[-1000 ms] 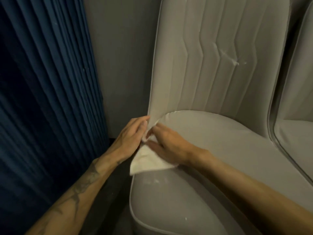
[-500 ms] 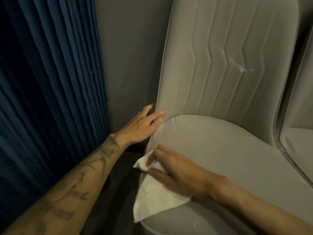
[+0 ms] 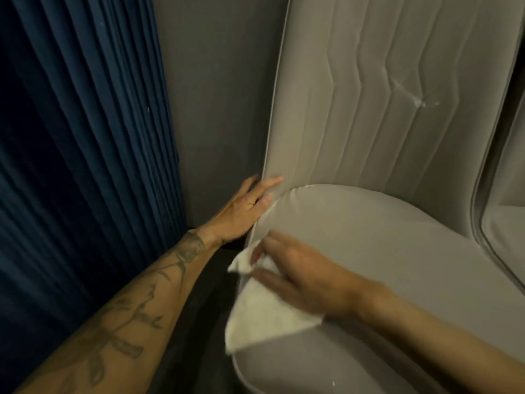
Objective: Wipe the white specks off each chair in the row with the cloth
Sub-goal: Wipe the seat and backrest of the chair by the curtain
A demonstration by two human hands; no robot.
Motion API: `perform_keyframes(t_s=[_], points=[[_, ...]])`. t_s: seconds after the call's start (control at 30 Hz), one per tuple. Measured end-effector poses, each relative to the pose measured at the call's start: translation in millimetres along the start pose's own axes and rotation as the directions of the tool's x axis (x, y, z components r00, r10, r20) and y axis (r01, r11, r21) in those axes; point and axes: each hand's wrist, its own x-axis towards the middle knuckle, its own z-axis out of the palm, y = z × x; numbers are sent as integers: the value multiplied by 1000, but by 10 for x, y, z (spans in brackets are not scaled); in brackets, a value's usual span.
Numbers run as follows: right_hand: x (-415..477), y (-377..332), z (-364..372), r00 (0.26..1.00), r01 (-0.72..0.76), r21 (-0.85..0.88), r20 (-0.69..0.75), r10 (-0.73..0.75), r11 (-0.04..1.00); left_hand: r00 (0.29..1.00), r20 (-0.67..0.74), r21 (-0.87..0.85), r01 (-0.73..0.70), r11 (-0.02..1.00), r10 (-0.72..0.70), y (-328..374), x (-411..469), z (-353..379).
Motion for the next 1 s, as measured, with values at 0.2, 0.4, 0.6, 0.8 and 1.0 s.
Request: perform_keyframes(t_s=[0.2,0.4,0.6,0.8,1.0], points=[[61,5,104,988,-132,-59,-88,126,990,1000,-19,-7,10,1000,-10,52,-36,27],[-197,-249,14,999,38,-6,11,-38,999,999,-44,-14,-1,1000,0,87,-94,79],[-4,-33,115,976,-205,-74,-95,198,976,996,-76,-43,41,998,-45,178,-243,100],[-600,-350,-6,999,-45,-2,-18,45,999,984,-130,-34,114,993,-117,285,-382,174],[-406,13,30,924,-347,-51,-189,332,937,966,-186,0,181,983,-178,439,-517,274]])
